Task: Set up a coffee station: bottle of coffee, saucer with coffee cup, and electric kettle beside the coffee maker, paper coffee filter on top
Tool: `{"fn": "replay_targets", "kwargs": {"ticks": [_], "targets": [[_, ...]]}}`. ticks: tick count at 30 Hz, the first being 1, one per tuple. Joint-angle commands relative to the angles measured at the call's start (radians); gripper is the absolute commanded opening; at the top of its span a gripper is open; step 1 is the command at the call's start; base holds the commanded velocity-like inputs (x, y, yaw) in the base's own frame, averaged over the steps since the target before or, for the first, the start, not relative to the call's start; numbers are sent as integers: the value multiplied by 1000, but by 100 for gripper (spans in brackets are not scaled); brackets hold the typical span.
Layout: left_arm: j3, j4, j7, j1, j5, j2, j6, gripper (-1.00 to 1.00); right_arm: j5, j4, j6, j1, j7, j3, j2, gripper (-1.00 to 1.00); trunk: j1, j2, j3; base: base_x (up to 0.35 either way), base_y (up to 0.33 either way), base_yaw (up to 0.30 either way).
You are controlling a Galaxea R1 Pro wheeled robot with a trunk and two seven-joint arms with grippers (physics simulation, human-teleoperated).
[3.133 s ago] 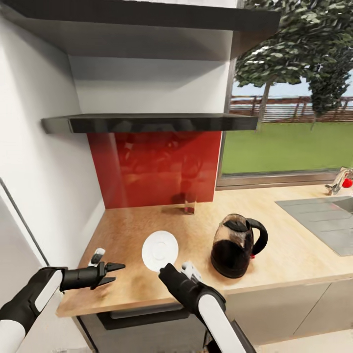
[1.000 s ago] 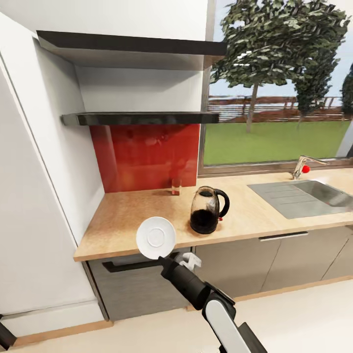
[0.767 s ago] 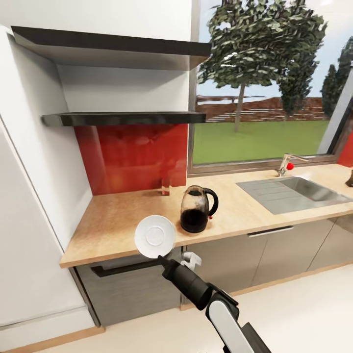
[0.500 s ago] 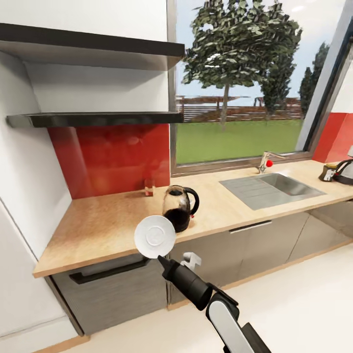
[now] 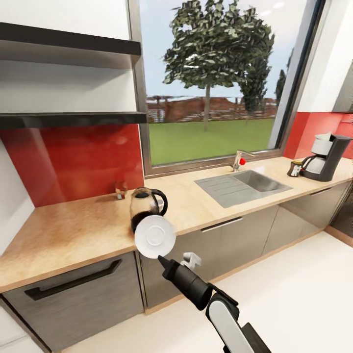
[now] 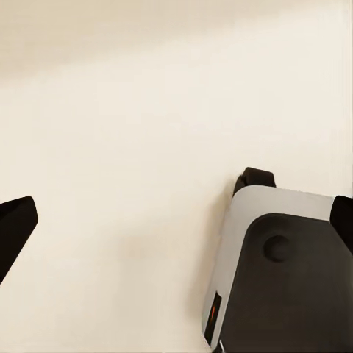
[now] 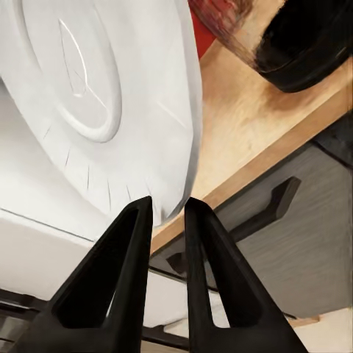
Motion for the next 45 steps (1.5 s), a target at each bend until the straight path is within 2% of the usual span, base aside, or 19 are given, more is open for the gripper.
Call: {"fn": "replay_targets", "kwargs": {"ticks": [1, 19, 33, 45], "targets": [[-7, 2, 1, 0, 9, 0, 5, 100, -13, -2, 2, -1, -6, 0, 0, -100, 1, -2, -2, 1, -275, -3], [-5, 7, 2, 0, 10, 1, 4, 100, -16, -2, -2, -1, -8, 0, 0, -100, 1, -2, -2, 81, -274, -4], [-5, 10, 2, 0, 9, 1, 5, 100, -16, -2, -2, -1, -8, 0, 0, -100, 1, -2, -1, 198, -225, -270], [-6, 46, 40, 0, -7, -1, 9, 100, -17, -2, -1, -1, -8, -2, -1, -100, 1, -2, -1, 268, -158, -30]]}}
